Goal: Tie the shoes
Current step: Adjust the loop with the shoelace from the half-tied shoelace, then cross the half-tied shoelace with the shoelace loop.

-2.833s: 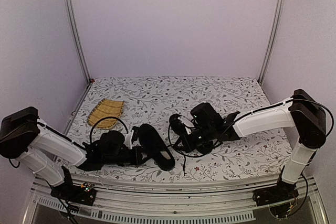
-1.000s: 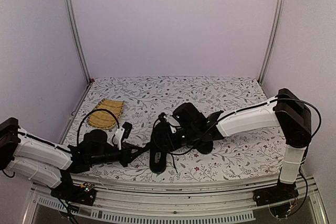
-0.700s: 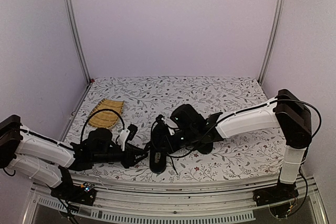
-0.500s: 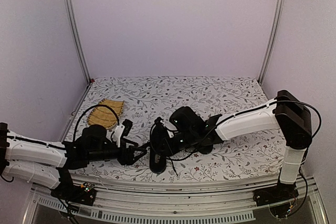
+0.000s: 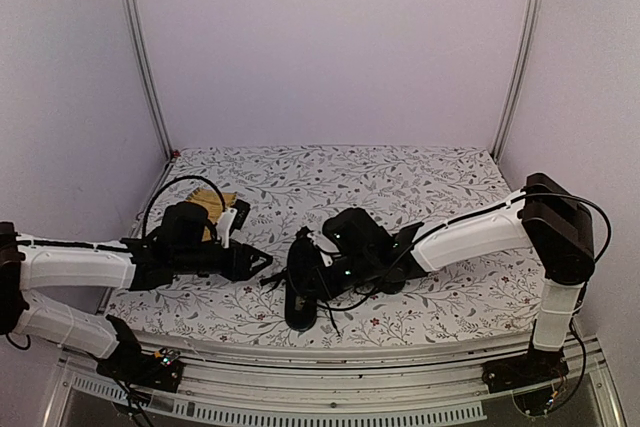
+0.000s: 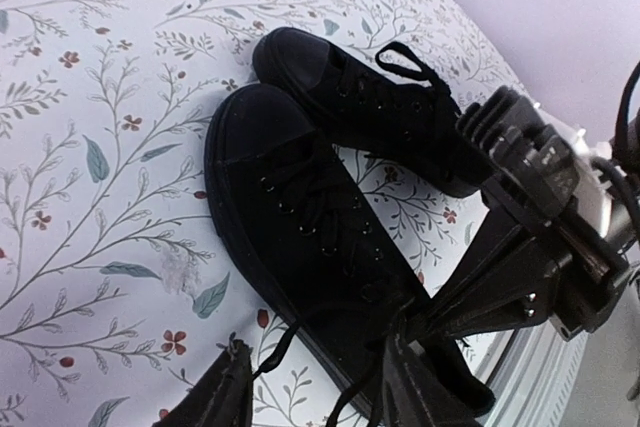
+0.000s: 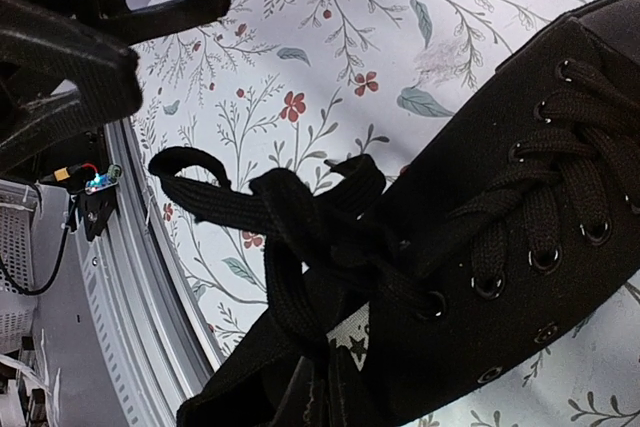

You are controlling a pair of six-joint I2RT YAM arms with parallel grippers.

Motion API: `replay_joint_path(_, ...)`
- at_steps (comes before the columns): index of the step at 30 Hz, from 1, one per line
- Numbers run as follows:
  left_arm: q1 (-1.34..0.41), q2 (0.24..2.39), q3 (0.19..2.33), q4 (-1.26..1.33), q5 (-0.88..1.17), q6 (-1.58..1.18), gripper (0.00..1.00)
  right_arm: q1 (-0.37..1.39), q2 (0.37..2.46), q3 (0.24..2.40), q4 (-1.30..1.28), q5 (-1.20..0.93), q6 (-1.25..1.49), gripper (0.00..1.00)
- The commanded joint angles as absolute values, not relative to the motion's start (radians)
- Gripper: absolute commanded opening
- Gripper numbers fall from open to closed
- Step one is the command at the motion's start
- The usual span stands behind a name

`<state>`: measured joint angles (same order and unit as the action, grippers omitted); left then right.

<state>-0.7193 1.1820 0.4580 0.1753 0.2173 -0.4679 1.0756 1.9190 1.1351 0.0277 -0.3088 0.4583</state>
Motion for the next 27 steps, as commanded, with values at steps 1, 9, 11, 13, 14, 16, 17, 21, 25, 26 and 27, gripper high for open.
replay_joint_path(1,-0.695,1.292,0.519,0.221,0.339,-0.429,0.41,1.081,1.898,1.114,0.039,-0.302,0.472,0.02)
replay_joint_path(9,-0.692,1.395,0.526,0.326,0.459,-0.425,0.34,1.081,1.899,1.115,0.047,-0.306,0.472,0.02)
replay_joint_path(11,-0.692,1.401,0.523,0.352,0.477,-0.426,0.34,1.081,1.903,1.118,0.048,-0.308,0.472,0.02)
replay_joint_path(13,-0.692,1.407,0.526,0.355,0.477,-0.423,0.34,1.081,1.906,1.120,0.048,-0.311,0.472,0.02)
replay_joint_path(14,-0.692,1.412,0.527,0.354,0.476,-0.420,0.34,1.081,1.908,1.121,0.049,-0.312,0.471,0.02)
replay_joint_path(16,-0.691,1.425,0.529,0.358,0.482,-0.419,0.33,1.081,1.911,1.122,0.049,-0.313,0.472,0.02)
replay_joint_path(17,-0.691,1.434,0.530,0.362,0.487,-0.419,0.32,1.081,1.911,1.123,0.048,-0.314,0.472,0.02)
replay_joint_path(21,-0.691,1.455,0.528,0.372,0.494,-0.423,0.26,1.081,1.913,1.124,0.046,-0.314,0.472,0.02)
replay_joint_path(25,-0.691,1.463,0.522,0.396,0.486,-0.435,0.15,1.081,1.913,1.123,0.047,-0.313,0.472,0.02)
replay_joint_path(26,-0.692,1.465,0.520,0.403,0.487,-0.438,0.12,1.081,1.912,1.124,0.046,-0.313,0.472,0.02)
replay_joint_path(27,-0.692,1.467,0.518,0.415,0.489,-0.439,0.09,1.081,1.911,1.124,0.045,-0.313,0.471,0.02)
